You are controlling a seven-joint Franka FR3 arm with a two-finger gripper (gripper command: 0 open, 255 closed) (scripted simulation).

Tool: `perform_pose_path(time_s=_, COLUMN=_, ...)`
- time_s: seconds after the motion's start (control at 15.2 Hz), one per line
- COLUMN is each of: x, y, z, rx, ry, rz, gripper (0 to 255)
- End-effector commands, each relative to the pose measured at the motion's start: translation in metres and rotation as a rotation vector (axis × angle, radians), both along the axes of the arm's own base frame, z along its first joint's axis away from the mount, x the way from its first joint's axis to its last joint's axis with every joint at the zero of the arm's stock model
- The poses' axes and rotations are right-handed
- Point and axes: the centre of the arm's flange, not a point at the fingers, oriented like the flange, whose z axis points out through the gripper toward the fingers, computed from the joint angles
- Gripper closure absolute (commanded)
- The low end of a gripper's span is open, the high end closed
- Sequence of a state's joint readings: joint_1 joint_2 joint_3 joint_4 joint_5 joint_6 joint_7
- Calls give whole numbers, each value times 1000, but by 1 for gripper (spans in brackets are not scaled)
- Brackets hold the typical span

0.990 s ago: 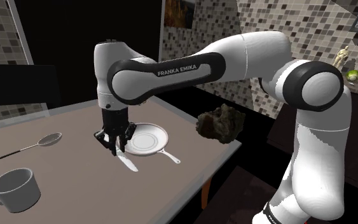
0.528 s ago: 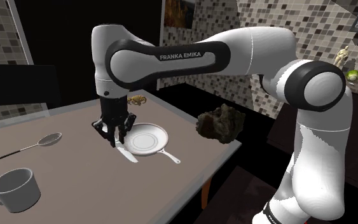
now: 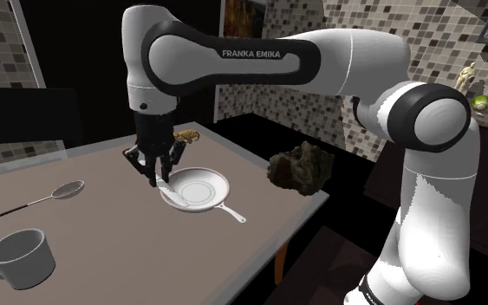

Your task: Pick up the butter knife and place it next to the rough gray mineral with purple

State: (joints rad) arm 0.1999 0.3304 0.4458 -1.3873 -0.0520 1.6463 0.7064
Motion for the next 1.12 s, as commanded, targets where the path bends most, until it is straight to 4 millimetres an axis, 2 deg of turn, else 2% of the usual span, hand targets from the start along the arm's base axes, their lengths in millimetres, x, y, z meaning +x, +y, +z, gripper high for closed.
perform_pose_path(time_s=0.0, x=-1, y=0, z=12, rx=0, ry=0, rz=0, gripper=255)
perform_pose_path(time_s=0.66, x=-1, y=0, z=60, rx=0, ry=0, rz=0, gripper=255)
perform_pose_path(time_s=1.06, x=5, y=-79, z=60, rx=0, ry=0, rz=0, gripper=255)
